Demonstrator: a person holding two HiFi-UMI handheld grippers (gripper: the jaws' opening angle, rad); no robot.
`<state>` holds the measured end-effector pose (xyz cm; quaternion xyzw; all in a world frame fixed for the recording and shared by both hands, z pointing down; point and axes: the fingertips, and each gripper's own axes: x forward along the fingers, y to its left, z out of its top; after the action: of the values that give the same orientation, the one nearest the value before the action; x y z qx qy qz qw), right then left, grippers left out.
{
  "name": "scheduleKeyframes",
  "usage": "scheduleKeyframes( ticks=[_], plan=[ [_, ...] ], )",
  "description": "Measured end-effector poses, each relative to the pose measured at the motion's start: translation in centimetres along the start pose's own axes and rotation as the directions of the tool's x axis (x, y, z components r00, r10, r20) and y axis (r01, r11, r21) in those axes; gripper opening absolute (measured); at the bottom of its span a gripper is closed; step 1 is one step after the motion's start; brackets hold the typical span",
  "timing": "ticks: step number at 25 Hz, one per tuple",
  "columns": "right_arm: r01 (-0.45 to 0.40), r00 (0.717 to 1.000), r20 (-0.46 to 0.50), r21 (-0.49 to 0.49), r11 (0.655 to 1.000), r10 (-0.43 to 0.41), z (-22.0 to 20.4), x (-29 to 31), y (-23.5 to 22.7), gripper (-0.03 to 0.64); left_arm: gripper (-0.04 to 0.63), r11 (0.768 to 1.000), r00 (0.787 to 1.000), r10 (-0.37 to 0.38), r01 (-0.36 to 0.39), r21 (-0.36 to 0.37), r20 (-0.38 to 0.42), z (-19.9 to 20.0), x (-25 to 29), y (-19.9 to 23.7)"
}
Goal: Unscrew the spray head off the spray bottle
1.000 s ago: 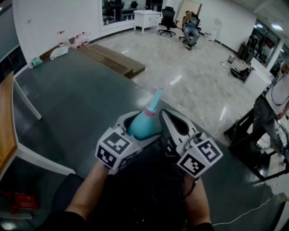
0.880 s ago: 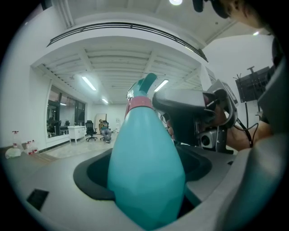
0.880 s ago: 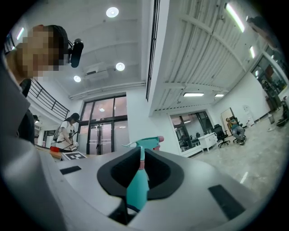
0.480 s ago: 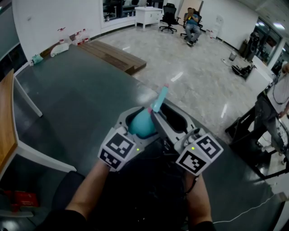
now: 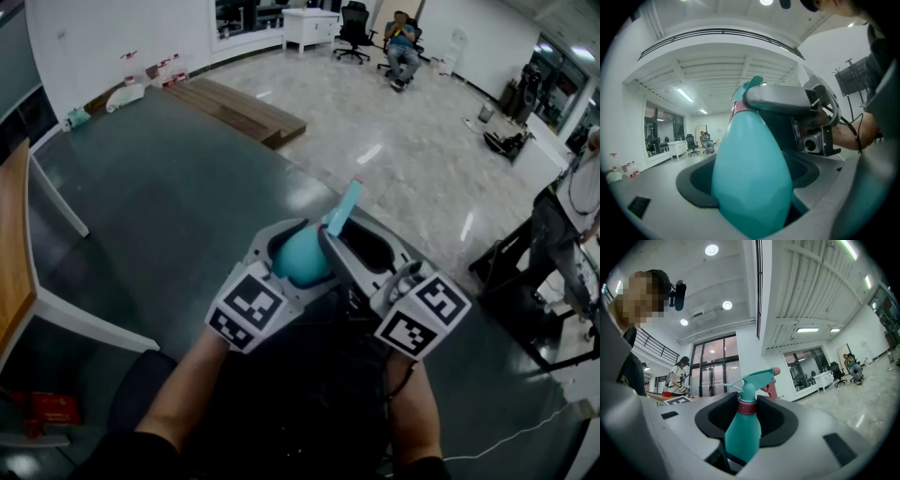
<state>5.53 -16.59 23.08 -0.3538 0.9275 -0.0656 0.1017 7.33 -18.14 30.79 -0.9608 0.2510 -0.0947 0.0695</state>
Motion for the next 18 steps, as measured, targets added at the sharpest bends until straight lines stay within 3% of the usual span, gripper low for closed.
scheduleKeyframes(
  ticks=[11,18],
  plan=[
    [-0.074,0.997,-0.040,-0.041,0.996,0.072,-0.1,-0.7,0.9,0.132,0.423,0.990,0.990,-0.138,0.138,-0.001,0.003,0.0,-0.4,-1.7],
    [-0.133,0.989,-0.063,-0.033,0.991,0.131,-0.4,-1.3,1.4,0.132,0.422,0.967,0.968,-0.253,0.253,-0.018,0.007,-0.2,-0.9,-2.9]
  ],
)
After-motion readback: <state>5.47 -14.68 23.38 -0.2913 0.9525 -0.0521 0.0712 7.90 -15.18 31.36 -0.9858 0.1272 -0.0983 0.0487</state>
